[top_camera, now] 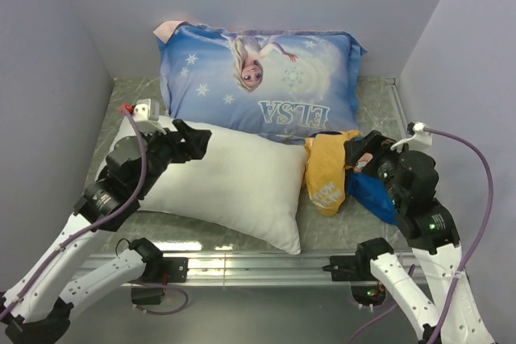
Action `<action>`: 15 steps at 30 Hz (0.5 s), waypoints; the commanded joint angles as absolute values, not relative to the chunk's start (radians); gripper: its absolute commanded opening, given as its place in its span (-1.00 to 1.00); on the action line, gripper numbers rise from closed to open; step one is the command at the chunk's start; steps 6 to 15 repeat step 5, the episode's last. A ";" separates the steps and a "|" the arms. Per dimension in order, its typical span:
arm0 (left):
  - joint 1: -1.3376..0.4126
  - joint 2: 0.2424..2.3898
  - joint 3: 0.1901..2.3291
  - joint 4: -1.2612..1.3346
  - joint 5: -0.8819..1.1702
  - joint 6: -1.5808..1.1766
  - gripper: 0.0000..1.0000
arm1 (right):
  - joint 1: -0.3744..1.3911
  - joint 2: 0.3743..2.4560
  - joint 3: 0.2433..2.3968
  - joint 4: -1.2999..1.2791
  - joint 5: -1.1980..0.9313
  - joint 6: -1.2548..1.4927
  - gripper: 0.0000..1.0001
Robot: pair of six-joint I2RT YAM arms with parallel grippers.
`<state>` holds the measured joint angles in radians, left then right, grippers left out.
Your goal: Remove the pillowcase from the pillow
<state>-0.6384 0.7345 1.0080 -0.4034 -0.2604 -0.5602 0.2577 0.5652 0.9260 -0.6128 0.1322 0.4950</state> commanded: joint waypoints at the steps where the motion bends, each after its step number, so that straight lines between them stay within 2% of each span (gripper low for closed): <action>1: -0.643 0.718 0.980 -0.361 -0.268 -0.540 0.78 | 0.261 0.549 0.905 -0.592 0.115 0.472 0.99; 15: -0.643 0.690 0.960 -0.334 -0.273 -0.534 0.79 | 0.261 0.535 0.897 -0.591 0.120 0.465 0.99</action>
